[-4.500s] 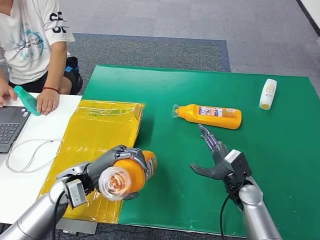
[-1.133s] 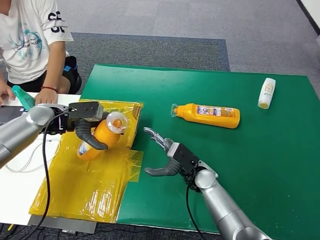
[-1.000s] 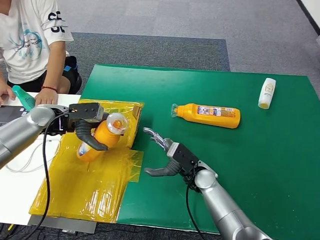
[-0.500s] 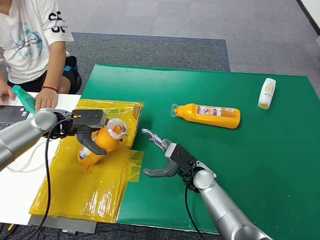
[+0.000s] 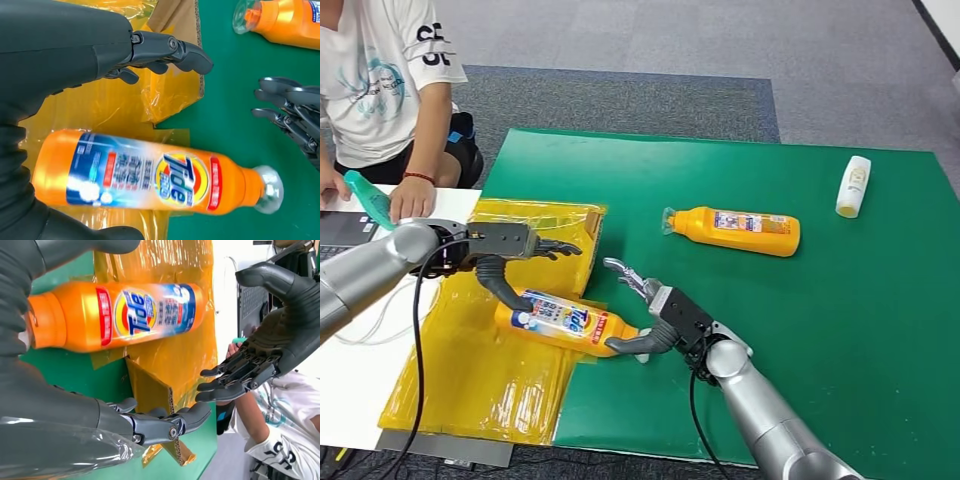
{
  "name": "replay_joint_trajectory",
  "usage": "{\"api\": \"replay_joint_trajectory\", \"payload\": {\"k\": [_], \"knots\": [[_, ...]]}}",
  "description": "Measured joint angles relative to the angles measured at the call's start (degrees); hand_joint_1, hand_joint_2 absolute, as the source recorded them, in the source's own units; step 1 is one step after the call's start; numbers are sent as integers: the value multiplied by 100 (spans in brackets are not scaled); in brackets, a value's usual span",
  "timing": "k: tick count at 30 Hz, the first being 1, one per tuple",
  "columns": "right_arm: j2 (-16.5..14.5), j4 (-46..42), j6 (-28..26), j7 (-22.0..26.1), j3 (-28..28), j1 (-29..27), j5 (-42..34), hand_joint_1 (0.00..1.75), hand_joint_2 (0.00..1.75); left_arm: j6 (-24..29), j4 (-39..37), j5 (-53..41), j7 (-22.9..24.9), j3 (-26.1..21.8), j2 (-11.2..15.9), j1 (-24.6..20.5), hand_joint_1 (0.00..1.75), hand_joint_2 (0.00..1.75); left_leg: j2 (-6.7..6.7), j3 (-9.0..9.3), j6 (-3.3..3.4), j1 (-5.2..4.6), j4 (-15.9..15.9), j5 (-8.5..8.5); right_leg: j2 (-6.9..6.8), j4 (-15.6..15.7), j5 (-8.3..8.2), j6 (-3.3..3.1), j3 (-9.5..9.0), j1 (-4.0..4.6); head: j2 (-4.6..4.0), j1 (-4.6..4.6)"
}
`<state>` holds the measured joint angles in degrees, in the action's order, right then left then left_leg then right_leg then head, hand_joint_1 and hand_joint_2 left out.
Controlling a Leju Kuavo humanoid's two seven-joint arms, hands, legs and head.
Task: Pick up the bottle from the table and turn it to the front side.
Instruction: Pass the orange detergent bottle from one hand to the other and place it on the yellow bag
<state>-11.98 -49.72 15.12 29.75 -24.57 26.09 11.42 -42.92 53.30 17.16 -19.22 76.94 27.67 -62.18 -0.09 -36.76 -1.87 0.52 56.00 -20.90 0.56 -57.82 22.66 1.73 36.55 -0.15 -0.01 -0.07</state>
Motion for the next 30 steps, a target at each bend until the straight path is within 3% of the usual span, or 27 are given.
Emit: {"api": "replay_joint_trajectory", "payload": {"k": [9, 13, 15, 18, 21, 24, 30], "knots": [[0, 0, -22, -11, 0, -1, 8, 0, 175, 124, 101, -127, -79, -1, -2, 35, 0, 175, 0, 0, 0, 0, 0, 0, 0, 0, -1, 0, 0, 0, 1, 1], [11, -82, -130, -8, 9, -75, -6, 0, 175, 1040, 267, -590, -504, -243, -42, 380, 0, 175, 0, 3, 0, -1, 0, -1, 1, 1, 0, 0, -1, -2, 0, 1], [49, -270, -108, 3, 51, -219, -139, 0, 175, 1792, 545, -948, -951, -712, -124, 917, 0, 175, 1, 5, 1, -4, 0, -3, 1, 3, 2, 2, -1, -6, 1, -1], [190, -839, 68, -11, 269, -621, -461, 0, 175, 2453, 1376, -1543, -1300, -1931, -397, 2243, 0, 175, 2, 4, 12, -12, 0, -16, 1, 7, 15, 13, -3, -16, 1, 1], [348, -1580, 232, -63, 605, -1114, -608, 0, 175, 2549, 2342, -2000, -1348, -3198, -740, 3608, 0, 175, 16, 2, 16, -16, 0, -36, 20, 14, 20, 20, 0, -20, -1, 1], [467, -2313, 364, -104, 917, -1580, -638, 0, 175, 2432, 3107, -2241, -1461, -4318, -1061, 4679, 0, 175, 27, 3, 20, -18, 0, -46, 31, 18, 24, 21, 2, -23, -1, 1], [671, -3437, 445, -127, 1239, -2126, -656, 0, 175, 2410, 3951, -2735, -1491, -5763, -1550, 6010, 0, 175, 27, 4, 20, -15, -1, -50, 29, 17, 34, 15, 2, -18, 0, 0]]}}
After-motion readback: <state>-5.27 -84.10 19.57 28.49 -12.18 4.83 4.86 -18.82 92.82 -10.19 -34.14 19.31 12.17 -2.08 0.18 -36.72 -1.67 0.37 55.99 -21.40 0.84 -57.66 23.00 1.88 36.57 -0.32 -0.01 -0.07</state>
